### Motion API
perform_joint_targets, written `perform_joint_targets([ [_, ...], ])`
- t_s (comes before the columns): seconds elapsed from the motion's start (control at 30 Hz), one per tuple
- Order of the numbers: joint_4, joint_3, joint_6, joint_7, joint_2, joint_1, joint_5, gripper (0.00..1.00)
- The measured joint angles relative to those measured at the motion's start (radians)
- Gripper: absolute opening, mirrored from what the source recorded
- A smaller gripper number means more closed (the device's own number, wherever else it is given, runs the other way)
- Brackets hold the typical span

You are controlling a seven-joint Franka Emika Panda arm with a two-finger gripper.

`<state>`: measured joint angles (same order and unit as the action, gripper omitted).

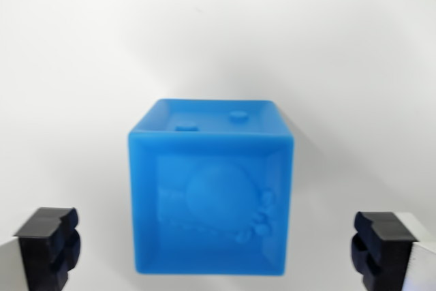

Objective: Stack cube

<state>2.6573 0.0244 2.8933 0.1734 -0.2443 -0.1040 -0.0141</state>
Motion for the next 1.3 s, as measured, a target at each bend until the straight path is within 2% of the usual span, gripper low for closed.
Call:
perform_joint_targets([
  [0.37,-0.022,-0.011,0.079,0.001,-0.101,-0.012,-0.001,1.0],
  [0.73,-0.037,-0.015,0.115,0.001,-0.15,-0.015,-0.001,1.0],
  [0.77,-0.037,-0.015,0.115,0.001,-0.151,-0.015,-0.001,0.0],
  [1.3,-0.037,-0.015,0.116,0.001,-0.151,-0.015,-0.001,0.0],
])
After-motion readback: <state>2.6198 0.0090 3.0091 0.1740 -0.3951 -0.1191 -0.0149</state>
